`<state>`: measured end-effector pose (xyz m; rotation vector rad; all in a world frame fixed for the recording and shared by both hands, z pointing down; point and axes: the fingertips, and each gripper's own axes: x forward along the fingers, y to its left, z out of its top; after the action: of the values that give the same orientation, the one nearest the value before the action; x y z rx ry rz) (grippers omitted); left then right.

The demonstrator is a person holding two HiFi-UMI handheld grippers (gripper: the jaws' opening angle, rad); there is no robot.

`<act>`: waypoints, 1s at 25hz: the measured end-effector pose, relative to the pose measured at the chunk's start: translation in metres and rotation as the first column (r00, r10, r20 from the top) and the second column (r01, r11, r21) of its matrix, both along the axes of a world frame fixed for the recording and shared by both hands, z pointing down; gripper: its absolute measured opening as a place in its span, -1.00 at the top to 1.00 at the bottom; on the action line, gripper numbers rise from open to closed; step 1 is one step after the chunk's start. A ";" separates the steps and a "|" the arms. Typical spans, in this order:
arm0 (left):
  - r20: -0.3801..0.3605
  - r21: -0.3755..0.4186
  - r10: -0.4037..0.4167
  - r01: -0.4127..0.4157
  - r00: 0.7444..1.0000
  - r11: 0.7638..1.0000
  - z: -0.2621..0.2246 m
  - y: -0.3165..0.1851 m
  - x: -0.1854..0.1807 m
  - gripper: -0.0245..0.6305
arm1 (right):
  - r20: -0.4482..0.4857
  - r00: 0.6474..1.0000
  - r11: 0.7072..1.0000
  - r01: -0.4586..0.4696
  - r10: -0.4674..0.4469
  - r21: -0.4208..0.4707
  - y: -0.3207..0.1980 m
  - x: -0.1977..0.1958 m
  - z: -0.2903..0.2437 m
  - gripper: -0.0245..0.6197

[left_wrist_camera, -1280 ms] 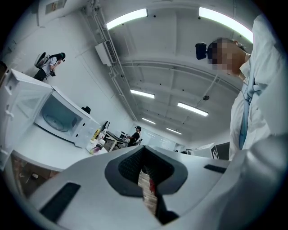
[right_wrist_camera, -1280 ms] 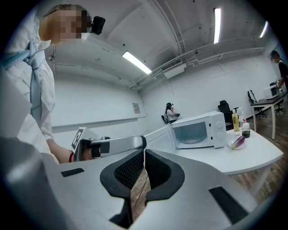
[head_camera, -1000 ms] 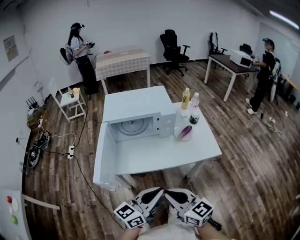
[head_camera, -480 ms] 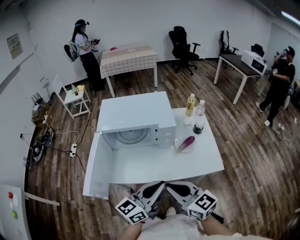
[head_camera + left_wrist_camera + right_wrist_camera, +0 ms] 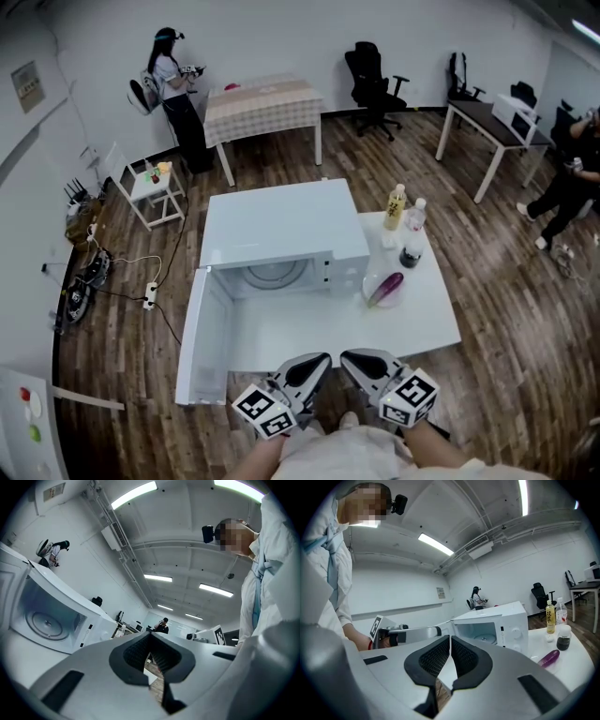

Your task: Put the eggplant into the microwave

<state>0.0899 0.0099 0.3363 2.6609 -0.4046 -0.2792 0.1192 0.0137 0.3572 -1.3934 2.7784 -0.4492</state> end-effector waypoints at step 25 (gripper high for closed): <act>0.048 -0.065 -0.070 0.073 0.996 0.995 0.094 -0.106 -0.009 0.92 | -0.072 0.966 0.968 -0.251 0.249 -0.021 -0.088 0.059 0.092 0.81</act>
<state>0.0806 -0.0957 0.4308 2.5946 -0.5157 -0.2236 0.1777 -0.0741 0.4491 -1.7685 2.6038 -0.4437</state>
